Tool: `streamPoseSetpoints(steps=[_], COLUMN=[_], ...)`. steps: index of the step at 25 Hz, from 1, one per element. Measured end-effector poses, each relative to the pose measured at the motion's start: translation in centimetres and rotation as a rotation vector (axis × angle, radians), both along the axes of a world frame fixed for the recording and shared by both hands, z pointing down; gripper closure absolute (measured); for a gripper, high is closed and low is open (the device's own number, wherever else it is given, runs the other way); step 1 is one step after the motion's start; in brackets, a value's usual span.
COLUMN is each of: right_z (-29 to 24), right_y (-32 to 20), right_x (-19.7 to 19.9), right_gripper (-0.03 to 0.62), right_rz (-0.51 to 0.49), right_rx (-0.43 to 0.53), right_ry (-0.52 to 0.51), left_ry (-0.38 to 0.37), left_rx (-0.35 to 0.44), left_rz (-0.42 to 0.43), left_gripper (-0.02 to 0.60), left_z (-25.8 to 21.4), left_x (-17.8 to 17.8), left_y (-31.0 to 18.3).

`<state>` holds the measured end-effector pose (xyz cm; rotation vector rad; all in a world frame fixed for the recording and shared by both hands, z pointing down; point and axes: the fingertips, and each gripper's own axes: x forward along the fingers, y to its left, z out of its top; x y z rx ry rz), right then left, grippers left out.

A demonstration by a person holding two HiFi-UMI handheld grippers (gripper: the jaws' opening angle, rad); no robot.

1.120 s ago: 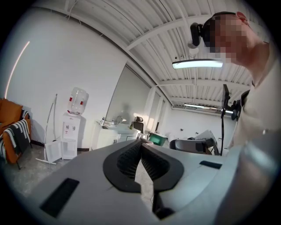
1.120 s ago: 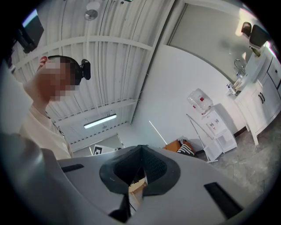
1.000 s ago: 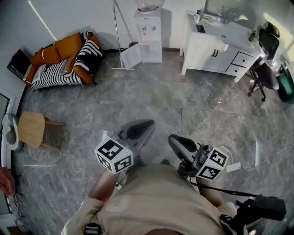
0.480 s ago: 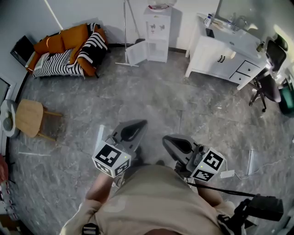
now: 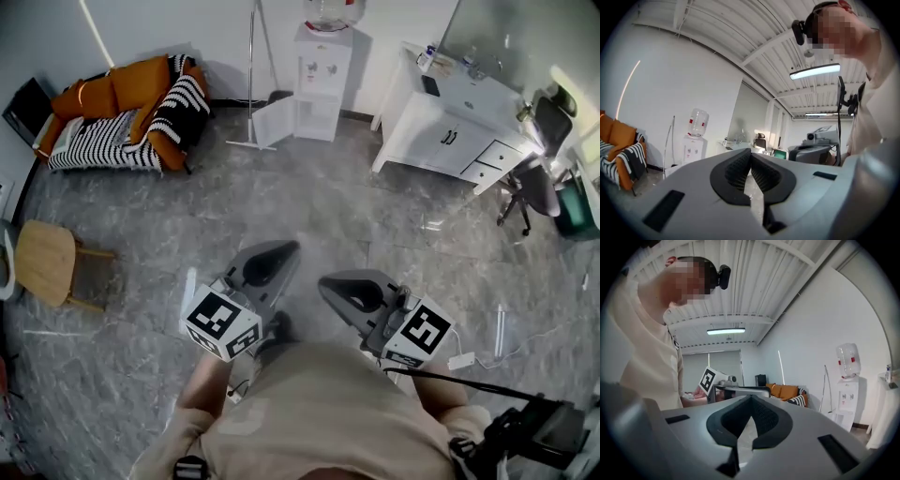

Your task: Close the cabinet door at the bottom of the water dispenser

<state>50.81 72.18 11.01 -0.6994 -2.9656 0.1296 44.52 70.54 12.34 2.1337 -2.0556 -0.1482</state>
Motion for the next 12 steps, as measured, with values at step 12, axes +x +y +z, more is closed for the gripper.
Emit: streamPoseSetpoints(steps=[12], right_z=[-2.0], right_y=[2.5], right_x=[-10.4], right_gripper=[0.582], right_rz=[0.142], right_rx=[0.033], right_ry=[-0.058], left_ry=[0.016], left_rx=[0.021], left_rz=[0.014], left_gripper=[0.589], left_z=[0.9], left_x=[-10.0], left_y=[3.0])
